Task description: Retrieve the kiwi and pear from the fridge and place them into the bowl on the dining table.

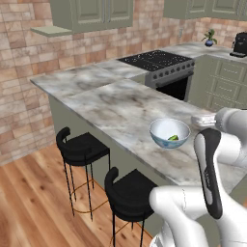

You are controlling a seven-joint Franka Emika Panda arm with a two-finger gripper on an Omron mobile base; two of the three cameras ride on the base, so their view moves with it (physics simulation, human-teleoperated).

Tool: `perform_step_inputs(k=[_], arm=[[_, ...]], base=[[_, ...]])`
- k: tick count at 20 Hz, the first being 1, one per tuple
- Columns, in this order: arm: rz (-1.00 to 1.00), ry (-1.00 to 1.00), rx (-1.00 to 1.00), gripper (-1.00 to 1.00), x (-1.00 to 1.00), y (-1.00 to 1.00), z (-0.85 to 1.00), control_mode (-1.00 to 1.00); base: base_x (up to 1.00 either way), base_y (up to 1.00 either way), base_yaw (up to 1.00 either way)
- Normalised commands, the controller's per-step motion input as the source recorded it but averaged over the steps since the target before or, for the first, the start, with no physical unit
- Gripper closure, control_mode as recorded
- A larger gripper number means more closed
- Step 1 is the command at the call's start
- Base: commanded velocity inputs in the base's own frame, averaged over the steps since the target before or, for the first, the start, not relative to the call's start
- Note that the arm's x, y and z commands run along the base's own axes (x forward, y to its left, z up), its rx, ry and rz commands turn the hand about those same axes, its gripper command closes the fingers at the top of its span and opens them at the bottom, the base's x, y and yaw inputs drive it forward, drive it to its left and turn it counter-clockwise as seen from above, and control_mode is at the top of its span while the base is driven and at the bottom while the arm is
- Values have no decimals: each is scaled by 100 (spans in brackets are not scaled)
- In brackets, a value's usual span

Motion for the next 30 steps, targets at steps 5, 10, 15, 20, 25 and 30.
perform_step_inputs(k=[5,10,15,20,25,30], arm=[[0,1,0,-100,1,1,0,100],[0,0,0,-100,0,0,0,100],[0,0,0,-100,0,0,0,100],[0,0,0,-100,0,0,0,100],[0,0,0,-100,0,0,0,100],[0,0,0,-100,0,0,0,100]], base=[[-4,0,0],[-64,-12,-3],[-99,-23,-8],[-63,-48,-32],[-10,-41,-71],[2,-7,-84]])
